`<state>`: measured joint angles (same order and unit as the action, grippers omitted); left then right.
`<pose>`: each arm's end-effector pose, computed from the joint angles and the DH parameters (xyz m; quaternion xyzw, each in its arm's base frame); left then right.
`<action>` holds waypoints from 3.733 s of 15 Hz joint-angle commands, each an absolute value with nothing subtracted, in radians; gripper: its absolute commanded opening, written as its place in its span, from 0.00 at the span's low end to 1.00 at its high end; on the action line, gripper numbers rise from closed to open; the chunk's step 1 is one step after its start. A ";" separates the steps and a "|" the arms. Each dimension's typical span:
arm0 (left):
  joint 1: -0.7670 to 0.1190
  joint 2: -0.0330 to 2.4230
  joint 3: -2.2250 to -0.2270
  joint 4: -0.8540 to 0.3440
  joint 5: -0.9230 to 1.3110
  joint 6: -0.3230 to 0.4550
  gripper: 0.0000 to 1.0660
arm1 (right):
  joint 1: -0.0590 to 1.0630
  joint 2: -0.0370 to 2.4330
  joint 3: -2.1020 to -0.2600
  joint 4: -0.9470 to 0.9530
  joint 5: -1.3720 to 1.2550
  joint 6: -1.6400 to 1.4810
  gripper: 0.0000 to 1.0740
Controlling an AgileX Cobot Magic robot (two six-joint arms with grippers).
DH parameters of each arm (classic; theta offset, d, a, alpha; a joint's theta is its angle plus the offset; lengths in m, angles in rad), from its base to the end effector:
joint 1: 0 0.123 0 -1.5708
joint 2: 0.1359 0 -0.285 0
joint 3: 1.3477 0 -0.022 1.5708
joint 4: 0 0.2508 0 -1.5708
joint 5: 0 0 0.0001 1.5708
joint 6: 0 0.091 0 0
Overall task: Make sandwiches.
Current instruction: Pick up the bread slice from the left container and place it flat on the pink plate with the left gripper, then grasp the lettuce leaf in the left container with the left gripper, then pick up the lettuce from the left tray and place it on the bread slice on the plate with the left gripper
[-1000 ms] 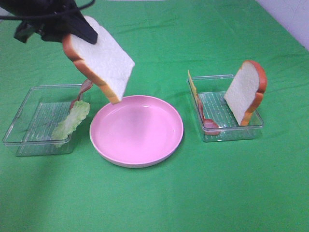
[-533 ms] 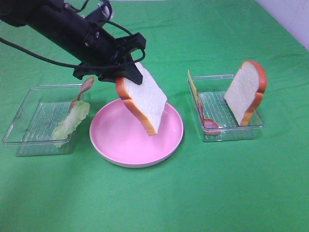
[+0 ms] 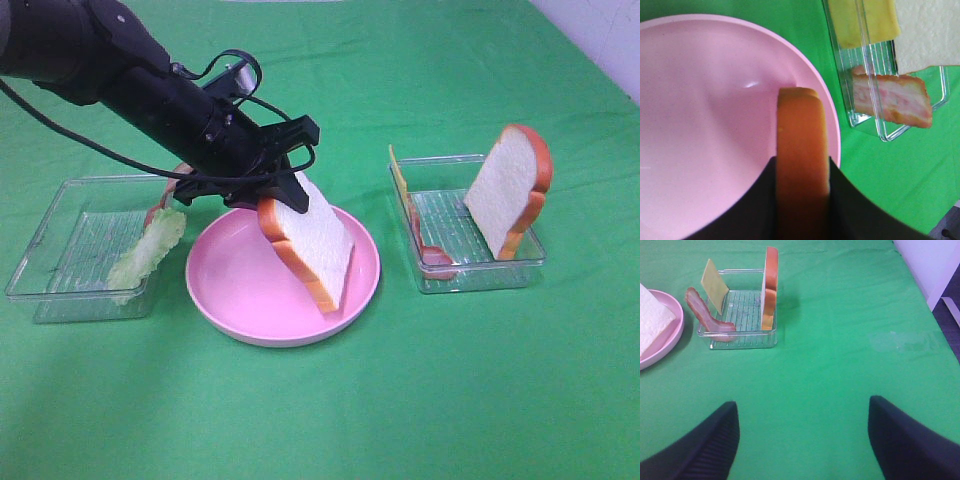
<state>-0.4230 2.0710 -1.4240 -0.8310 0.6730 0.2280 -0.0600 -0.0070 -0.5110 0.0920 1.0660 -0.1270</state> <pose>0.3780 -0.2162 0.1675 0.0337 0.9405 -0.3147 0.1238 -0.0072 0.0078 0.2801 -0.0307 0.8484 -0.0034 0.5284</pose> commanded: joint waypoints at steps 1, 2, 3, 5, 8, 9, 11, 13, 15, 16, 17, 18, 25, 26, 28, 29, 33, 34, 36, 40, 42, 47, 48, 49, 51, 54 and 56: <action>-0.430 2.072 -1.427 -0.842 0.679 0.225 0.29 | -0.064 -0.020 -0.507 0.091 1.059 -0.137 0.64; -0.430 2.071 -1.427 -0.841 0.690 0.225 0.49 | -0.064 -0.020 -0.507 0.091 1.059 -0.137 0.64; -0.429 2.067 -1.427 -0.823 0.701 0.231 0.72 | -0.064 -0.020 -0.507 0.091 1.059 -0.137 0.64; -0.429 2.041 -1.427 -0.756 0.701 0.234 0.78 | -0.064 -0.020 -0.507 0.091 1.059 -0.137 0.64; -0.429 1.995 -1.427 -0.644 0.698 0.205 0.78 | -0.064 -0.020 -0.507 0.091 1.059 -0.137 0.64; -0.429 1.977 -1.428 -0.595 0.699 0.169 0.78 | -0.064 -0.020 -0.507 0.091 1.059 -0.137 0.64; -0.429 1.921 -1.430 -0.433 0.714 0.054 0.78 | -0.064 -0.020 -0.507 0.091 1.059 -0.137 0.64; -0.429 1.902 -1.448 -0.352 0.762 -0.010 0.78 | -0.064 -0.020 -0.507 0.091 1.059 -0.137 0.64; -0.429 1.896 -1.492 -0.243 0.896 -0.104 0.78 | -0.064 -0.020 -0.507 0.091 1.059 -0.137 0.64; -0.429 1.896 -1.506 -0.212 0.936 -0.127 0.78 | -0.064 -0.020 -0.507 0.091 1.059 -0.137 0.64; -0.429 1.896 -1.526 -0.156 0.995 -0.163 0.78 | -0.064 -0.020 -0.507 0.091 1.059 -0.137 0.64; -0.429 1.898 -1.535 -0.075 1.053 -0.206 0.78 | -0.064 -0.020 -0.507 0.091 1.059 -0.137 0.64; -0.429 2.034 -1.535 -0.018 1.098 -0.213 0.76 | -0.064 -0.020 -0.507 0.091 1.059 -0.137 0.64; -0.429 2.051 -1.535 0.000 1.086 -0.213 0.75 | -0.064 -0.020 -0.507 0.091 1.059 -0.137 0.64; -0.429 2.070 -1.535 0.022 1.076 -0.223 0.75 | -0.064 -0.020 -0.507 0.091 1.059 -0.137 0.64; -0.429 2.080 -1.535 0.035 1.056 -0.228 0.75 | -0.064 -0.020 -0.507 0.091 1.059 -0.137 0.64; -0.429 2.094 -1.535 0.040 1.024 -0.228 0.66 | -0.064 -0.020 -0.507 0.091 1.059 -0.137 0.64; -0.429 2.094 -1.535 0.040 1.018 -0.229 0.62 | -0.064 -0.020 -0.507 0.091 1.059 -0.137 0.64; -0.429 2.098 -1.535 0.040 1.010 -0.229 0.53 | -0.064 -0.020 -0.507 0.091 1.059 -0.137 0.64; -0.429 2.103 -1.535 0.040 1.011 -0.229 0.32 | -0.064 -0.020 -0.507 0.091 1.059 -0.137 0.64; -0.429 2.101 -1.535 0.040 1.011 -0.229 0.12 | -0.064 -0.020 -0.507 0.091 1.059 -0.137 0.64; -0.429 2.098 -1.535 0.039 1.027 -0.229 0.00 | -0.064 -0.020 -0.507 0.091 1.059 -0.137 0.64; -0.429 2.093 -1.535 0.038 1.035 -0.229 0.00 | -0.064 -0.020 -0.507 0.091 1.059 -0.137 0.64; -0.429 2.081 -1.536 0.036 1.039 -0.229 0.00 | -0.064 -0.020 -0.507 0.091 1.059 -0.137 0.64; -0.429 2.039 -1.556 -0.013 1.047 -0.223 0.00 | -0.064 -0.020 -0.507 0.091 1.059 -0.137 0.64; -0.429 1.991 -1.591 -0.137 1.044 -0.175 0.00 | -0.064 -0.020 -0.507 0.091 1.059 -0.137 0.64; -0.447 1.986 -1.598 -0.325 0.978 -0.099 0.00 | -0.064 -0.020 -0.507 0.091 1.059 -0.137 0.64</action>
<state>-0.4360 1.9890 -1.5960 -0.2800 0.9930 -0.1140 -0.0600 -0.0070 -0.5110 0.0920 1.0660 -0.1270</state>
